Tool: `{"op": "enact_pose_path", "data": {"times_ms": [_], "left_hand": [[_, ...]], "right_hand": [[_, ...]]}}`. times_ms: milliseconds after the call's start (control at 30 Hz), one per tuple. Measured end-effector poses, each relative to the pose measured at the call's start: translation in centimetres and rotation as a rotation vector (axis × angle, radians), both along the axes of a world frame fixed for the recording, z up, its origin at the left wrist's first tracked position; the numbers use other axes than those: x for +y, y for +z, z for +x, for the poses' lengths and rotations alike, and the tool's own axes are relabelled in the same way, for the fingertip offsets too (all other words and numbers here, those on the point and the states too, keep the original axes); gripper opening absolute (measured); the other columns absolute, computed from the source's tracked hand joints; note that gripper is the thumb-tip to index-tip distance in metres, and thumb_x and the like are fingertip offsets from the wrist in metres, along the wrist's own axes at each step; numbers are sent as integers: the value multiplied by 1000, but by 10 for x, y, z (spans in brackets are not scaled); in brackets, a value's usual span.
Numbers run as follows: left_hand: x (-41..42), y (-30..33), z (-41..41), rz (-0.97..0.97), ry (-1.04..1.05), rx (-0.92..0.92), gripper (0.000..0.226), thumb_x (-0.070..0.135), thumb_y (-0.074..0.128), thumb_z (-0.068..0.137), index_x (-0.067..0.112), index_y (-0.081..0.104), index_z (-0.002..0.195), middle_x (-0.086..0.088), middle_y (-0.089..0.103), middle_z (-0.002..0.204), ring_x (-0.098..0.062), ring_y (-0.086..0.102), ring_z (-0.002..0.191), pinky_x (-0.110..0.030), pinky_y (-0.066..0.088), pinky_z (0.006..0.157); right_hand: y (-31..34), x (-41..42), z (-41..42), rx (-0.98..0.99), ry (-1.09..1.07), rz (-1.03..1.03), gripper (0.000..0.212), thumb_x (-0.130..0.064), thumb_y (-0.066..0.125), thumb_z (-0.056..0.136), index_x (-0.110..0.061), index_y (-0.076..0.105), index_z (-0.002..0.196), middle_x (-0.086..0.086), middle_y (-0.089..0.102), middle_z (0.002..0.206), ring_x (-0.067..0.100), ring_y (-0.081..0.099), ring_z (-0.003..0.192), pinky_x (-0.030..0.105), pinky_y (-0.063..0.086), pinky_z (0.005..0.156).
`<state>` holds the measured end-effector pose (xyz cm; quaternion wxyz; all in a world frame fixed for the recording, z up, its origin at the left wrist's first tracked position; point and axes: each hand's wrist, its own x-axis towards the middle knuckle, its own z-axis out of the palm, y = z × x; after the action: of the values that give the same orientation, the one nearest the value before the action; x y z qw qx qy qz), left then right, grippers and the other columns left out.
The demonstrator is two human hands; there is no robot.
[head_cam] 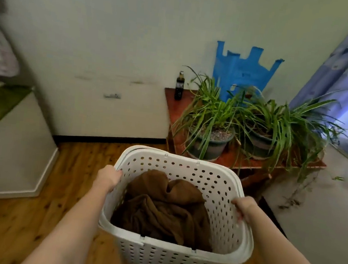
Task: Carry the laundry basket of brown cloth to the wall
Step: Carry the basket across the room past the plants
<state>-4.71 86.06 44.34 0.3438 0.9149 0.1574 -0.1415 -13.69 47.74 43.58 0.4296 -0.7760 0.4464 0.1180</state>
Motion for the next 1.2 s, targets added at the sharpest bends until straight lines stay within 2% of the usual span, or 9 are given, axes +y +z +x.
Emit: {"op": "enact_pose_path", "data": {"times_ms": [100,300,367,467,567,633,800,967,1200], "left_hand": [[61,3,10,12,102,-7,27,30,46,99,7,56,89,-9,59,76,-20,59,63,-24,42,50],[160,5,41,88,199,38,32,31,44,98,3,57,94,-13,61,77,-20,56,57,-26,40,47],[190,6,59,97,222,45,35,31,43,98,1,60,99,-14,62,75,-21,55,54,-26,39,47],[234,6,93,100,249,41,41,31,45,97,-5,64,105,-11,56,63,-20,53,52,-25,36,46],[269,5,125,84,262,50,42,32,47,97,-6,65,107,-11,56,63,-21,55,52,-25,38,45],[286,4,146,59,262,43,44,32,47,96,-7,64,108,-13,58,66,-23,56,53,-27,41,48],[314,-3,200,57,266,47,45,32,47,97,-7,62,114,-21,63,84,-27,59,57,-28,43,48],[324,-13,255,20,279,77,45,31,47,97,-7,60,118,-25,69,102,-36,68,81,-36,55,69],[329,-17,343,11,284,50,46,30,44,98,-8,63,114,-21,63,87,-28,59,65,-32,45,60]], "right_hand": [[0,53,44,-23,98,46,15,-6,55,87,5,53,78,9,47,39,19,40,28,26,39,35],[2,146,123,-30,246,62,14,-5,53,89,3,53,79,12,47,48,21,40,35,28,40,36],[2,174,151,-33,282,52,14,-5,54,89,5,53,78,11,48,43,20,42,31,25,40,34],[0,216,189,-28,312,35,19,-9,54,88,3,55,73,7,45,30,21,42,25,29,38,40],[-3,250,221,-39,295,37,17,-10,54,88,4,53,78,5,42,25,20,40,24,26,39,36],[-3,266,239,-49,282,38,17,-10,54,87,4,52,76,6,43,26,20,39,22,25,38,34],[-6,292,296,-49,271,26,18,-10,55,87,4,52,76,12,47,45,19,39,23,23,37,34],[-6,305,364,-39,300,-2,22,-8,57,87,0,51,68,12,46,48,21,41,31,25,37,35],[1,318,464,-53,331,-10,26,-8,56,88,-2,47,65,13,43,52,25,38,39,32,37,39]]}}
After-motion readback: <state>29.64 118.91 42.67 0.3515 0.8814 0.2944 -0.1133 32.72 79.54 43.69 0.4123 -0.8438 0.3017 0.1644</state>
